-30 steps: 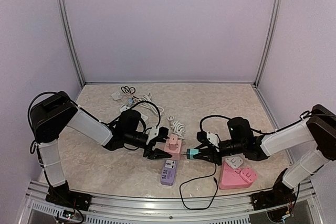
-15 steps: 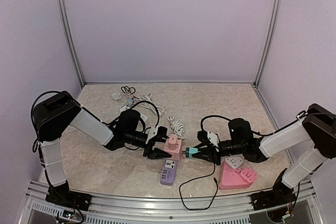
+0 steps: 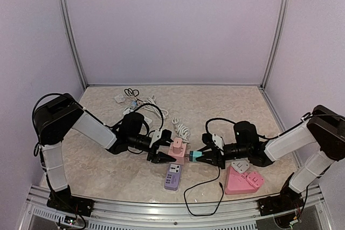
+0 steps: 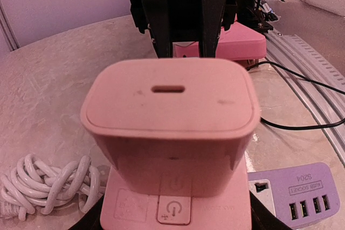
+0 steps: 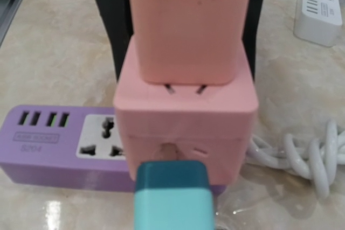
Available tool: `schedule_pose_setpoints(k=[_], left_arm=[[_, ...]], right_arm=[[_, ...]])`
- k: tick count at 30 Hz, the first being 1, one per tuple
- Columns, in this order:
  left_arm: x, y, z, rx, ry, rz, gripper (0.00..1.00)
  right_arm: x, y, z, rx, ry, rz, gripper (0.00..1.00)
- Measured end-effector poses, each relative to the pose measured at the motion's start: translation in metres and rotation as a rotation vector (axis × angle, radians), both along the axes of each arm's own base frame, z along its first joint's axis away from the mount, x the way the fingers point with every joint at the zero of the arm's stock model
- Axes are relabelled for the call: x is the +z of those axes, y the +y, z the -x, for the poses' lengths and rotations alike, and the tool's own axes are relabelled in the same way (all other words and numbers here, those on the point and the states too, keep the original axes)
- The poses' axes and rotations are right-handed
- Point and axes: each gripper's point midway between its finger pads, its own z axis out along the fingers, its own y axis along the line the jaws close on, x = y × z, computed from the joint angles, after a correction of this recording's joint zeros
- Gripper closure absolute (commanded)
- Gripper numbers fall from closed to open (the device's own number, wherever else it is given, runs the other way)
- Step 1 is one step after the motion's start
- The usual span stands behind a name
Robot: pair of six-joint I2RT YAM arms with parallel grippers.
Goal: Insert the plug
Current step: Insert the plug into the socket.
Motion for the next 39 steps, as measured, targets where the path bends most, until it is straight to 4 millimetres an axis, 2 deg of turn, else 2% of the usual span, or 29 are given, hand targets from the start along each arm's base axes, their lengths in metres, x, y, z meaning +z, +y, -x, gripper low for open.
schedule_pose_setpoints(k=[18, 27, 39], left_arm=[[0.0, 0.0, 0.0, 0.0, 0.002, 0.001, 1.0], [0.0, -0.003, -0.001, -0.006, 0.001, 0.003, 1.0], [0.0, -0.004, -0.001, -0.007, -0.001, 0.002, 1.0]], right_arm=[[-0.002, 0.001, -0.001, 0.013, -0.014, 0.021, 1.0], [0.003, -0.002, 0.0, 0.012, -0.04, 0.035, 1.0], [-0.011, -0.009, 0.002, 0.0, -0.007, 0.092, 1.0]])
